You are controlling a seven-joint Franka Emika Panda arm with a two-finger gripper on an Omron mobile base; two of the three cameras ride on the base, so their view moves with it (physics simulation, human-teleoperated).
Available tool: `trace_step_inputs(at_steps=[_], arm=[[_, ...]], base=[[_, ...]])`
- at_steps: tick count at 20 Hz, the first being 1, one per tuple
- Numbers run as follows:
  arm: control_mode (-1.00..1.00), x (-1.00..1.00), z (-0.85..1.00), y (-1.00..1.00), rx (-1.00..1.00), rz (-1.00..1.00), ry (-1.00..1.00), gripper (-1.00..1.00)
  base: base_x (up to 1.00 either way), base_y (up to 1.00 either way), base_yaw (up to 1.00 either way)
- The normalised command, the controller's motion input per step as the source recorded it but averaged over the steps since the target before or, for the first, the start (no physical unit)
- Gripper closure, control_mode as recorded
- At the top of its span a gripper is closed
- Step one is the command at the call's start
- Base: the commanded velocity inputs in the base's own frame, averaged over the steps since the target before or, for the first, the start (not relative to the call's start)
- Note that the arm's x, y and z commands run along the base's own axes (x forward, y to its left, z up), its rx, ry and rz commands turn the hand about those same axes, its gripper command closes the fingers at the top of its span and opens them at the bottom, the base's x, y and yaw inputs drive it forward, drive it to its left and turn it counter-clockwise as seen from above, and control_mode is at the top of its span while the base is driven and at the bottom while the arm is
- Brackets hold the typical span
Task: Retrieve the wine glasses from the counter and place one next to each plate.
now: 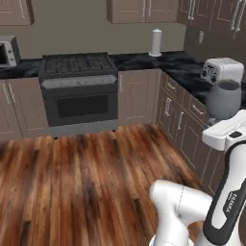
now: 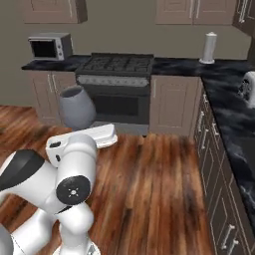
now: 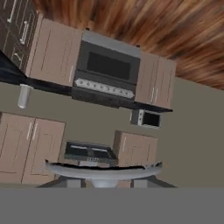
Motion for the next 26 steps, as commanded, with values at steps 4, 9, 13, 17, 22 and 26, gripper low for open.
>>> trace_step_inputs(at_steps=[4, 9, 13, 17, 22, 26], arm=[[1.0, 0.0, 0.0, 0.0, 0.0, 0.0, 0.0, 1.0], [1.0, 0.0, 0.0, 0.0, 0.0, 0.0, 0.0, 1.0], [1.0, 0.0, 0.0, 0.0, 0.0, 0.0, 0.0, 1.0], [1.0, 0.0, 0.0, 0.0, 0.0, 0.0, 0.0, 1.0], [1.0, 0.0, 0.0, 0.0, 0.0, 0.0, 0.0, 1.0], [1.0, 0.0, 0.0, 0.0, 0.0, 0.0, 0.0, 1.0]], base=[[0.0, 0.18, 1.0], [0.0, 0.19, 1.0], [0.14, 0.03, 1.0], [0.75, 0.0, 0.9], [0.84, -0.02, 0.83], [0.81, -0.12, 0.78]])
